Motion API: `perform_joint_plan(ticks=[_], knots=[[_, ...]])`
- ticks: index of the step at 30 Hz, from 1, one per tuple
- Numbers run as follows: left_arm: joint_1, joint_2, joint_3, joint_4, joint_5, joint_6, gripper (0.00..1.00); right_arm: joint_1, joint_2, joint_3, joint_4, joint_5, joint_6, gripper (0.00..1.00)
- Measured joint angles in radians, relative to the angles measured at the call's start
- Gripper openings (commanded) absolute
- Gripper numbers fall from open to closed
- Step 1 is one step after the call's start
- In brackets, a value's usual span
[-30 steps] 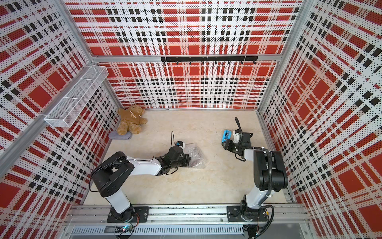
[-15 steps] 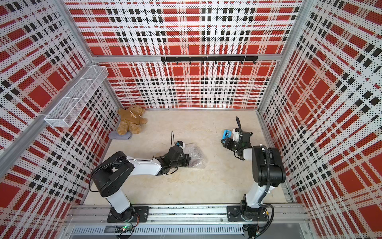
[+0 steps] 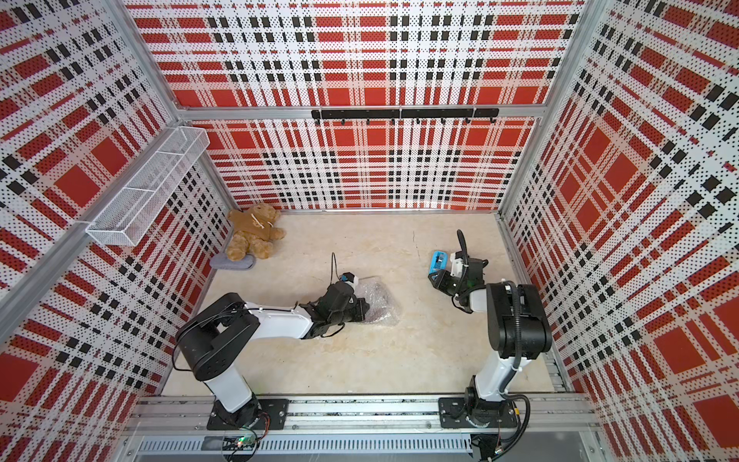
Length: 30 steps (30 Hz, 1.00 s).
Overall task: Wrap dinner plates in bubble wrap
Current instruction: Pull the tape from the tape cutter.
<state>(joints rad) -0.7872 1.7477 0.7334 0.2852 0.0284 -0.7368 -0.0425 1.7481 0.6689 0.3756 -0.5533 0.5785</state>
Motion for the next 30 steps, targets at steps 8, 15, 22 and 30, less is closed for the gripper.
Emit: perform_joint_plan(ticks=[8, 15, 22, 30], knots=[[0.0, 0.0, 0.0, 0.0, 0.0, 0.0, 0.0, 0.0, -0.037, -0.016, 0.0, 0.018, -0.001, 0.3], [0.0, 0.0, 0.0, 0.0, 0.0, 0.0, 0.0, 0.0, -0.038, -0.015, -0.003, 0.023, -0.003, 0.15], [0.0, 0.0, 0.0, 0.0, 0.001, 0.0, 0.0, 0.0, -0.079, -0.003, -0.027, 0.03, -0.006, 0.01], [0.0, 0.002, 0.0, 0.002, 0.001, 0.001, 0.0, -0.002, -0.084, 0.097, -0.138, 0.042, -0.051, 0.0]])
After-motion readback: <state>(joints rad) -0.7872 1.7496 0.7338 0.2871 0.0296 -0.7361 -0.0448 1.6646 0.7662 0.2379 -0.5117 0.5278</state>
